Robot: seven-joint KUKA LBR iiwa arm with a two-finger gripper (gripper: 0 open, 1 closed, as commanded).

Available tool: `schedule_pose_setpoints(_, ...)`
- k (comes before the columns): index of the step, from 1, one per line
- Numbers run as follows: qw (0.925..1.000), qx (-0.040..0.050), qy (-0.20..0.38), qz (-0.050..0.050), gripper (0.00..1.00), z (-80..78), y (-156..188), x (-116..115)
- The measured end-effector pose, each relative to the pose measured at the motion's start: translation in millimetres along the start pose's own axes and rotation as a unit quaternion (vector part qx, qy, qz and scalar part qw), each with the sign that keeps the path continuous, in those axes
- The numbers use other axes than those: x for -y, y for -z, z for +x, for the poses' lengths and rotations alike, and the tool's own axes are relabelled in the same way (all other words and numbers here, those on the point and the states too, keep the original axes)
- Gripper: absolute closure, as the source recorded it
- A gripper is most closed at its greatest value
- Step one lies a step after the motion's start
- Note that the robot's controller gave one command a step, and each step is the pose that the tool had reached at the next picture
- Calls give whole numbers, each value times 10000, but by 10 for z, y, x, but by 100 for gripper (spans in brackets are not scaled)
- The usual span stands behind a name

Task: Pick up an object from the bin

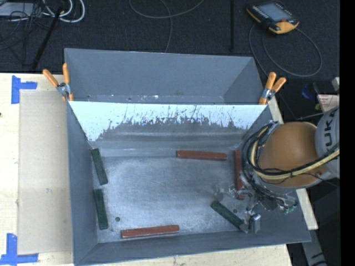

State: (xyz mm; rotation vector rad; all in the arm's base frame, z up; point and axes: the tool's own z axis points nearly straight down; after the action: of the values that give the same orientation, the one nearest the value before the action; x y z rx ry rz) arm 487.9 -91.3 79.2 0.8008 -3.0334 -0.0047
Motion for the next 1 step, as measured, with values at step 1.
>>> schedule_pose_setpoints(1,9970,8,-779,6,0,-9,136,-111)
